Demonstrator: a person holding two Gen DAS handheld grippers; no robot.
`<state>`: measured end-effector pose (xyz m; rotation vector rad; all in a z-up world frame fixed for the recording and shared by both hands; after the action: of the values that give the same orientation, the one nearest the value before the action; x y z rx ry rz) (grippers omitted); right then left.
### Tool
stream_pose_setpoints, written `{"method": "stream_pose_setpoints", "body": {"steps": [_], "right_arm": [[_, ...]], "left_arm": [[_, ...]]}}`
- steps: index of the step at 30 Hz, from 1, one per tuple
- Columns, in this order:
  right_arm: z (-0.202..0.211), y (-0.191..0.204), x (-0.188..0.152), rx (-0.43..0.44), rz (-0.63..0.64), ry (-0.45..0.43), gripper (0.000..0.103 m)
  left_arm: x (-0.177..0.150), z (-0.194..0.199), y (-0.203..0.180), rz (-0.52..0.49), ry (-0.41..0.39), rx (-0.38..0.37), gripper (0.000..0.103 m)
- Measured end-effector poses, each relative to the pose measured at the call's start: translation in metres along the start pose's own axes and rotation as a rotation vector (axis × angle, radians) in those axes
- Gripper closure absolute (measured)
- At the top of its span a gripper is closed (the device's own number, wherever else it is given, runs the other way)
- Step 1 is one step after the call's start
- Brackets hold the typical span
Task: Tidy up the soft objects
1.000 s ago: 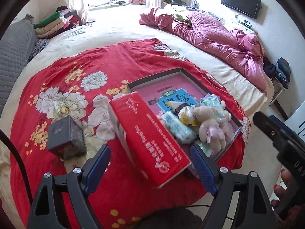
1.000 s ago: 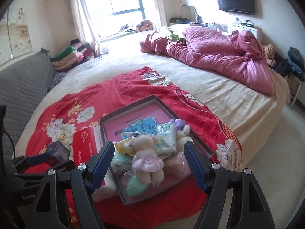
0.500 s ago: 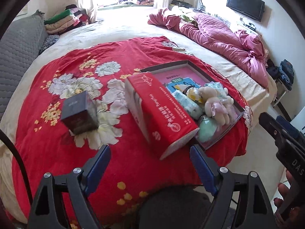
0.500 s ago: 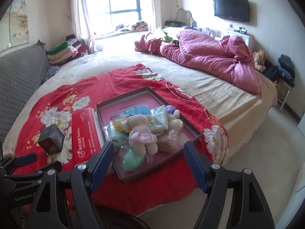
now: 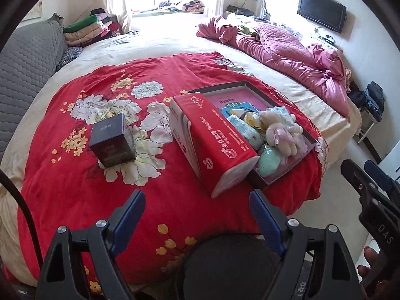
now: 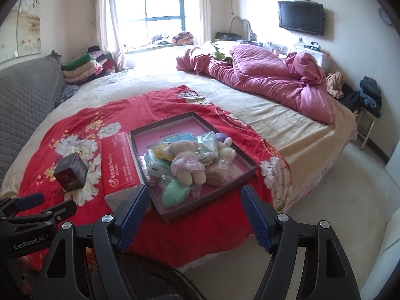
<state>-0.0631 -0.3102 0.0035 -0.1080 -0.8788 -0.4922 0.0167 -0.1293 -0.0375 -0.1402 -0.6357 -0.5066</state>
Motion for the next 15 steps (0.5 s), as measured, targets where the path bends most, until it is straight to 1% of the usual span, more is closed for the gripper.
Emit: {"method": "stream_pose_setpoints", "body": {"steps": [3, 7, 15], "right_arm": [[0.003, 0.000, -0.003, 0.001, 0.001, -0.003, 0.026], [0.006, 0.001, -0.008, -0.004, 0.005, -0.005, 0.026], [0.005, 0.001, -0.020, -0.003, -0.004, 0.021, 0.026]], "left_arm": [[-0.002, 0.002, -0.004, -0.008, -0.004, -0.008, 0.019], [-0.006, 0.003, -0.012, -0.031, -0.001, 0.000, 0.019], [-0.013, -0.002, -0.011, -0.023, 0.018, 0.003, 0.019]]}}
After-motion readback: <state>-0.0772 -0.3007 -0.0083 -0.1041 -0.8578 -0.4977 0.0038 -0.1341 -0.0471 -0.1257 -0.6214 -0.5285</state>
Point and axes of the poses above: each gripper's, at about its wrist camera, not at the fingertips, and z roughly against the way its jaws point, y to its left, x to its top, the point moved 6 cm from there along -z, roughly the way its jaws point, and after that the axes turned 10 degrees about -z, right-handed, at the moved point
